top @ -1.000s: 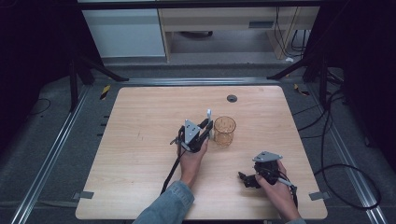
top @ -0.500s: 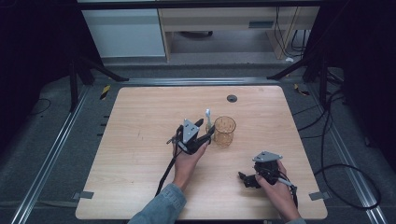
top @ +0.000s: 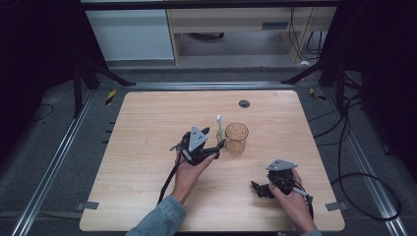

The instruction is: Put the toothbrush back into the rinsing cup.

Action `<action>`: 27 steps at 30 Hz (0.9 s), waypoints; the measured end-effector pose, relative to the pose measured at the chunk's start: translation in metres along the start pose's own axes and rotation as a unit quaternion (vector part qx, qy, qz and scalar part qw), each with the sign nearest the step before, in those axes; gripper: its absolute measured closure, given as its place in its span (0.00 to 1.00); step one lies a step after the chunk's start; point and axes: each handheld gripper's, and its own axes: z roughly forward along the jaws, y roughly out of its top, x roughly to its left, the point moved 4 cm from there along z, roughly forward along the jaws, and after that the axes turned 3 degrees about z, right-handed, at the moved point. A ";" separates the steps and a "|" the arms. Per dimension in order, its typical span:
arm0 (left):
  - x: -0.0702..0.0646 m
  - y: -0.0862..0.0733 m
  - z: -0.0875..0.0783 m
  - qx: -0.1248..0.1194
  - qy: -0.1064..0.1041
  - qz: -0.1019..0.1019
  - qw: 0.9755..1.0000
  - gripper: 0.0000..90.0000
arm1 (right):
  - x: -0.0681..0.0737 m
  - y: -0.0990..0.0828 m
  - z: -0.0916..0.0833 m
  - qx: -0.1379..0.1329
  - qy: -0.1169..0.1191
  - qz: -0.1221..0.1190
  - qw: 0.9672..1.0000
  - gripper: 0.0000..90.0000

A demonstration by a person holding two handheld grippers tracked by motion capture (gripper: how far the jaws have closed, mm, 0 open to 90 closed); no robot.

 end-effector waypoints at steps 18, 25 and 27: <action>0.003 -0.001 -0.013 0.090 -0.029 0.007 0.996 0.12 | 0.000 0.000 0.000 0.000 0.000 0.000 1.000 0.00; 0.002 -0.009 -0.018 0.159 -0.034 -0.021 0.987 0.09 | 0.000 0.000 0.000 0.000 0.000 0.000 1.000 0.00; 0.002 -0.014 -0.020 0.178 -0.037 -0.026 0.983 0.09 | 0.000 0.000 0.000 0.000 0.000 0.000 1.000 0.00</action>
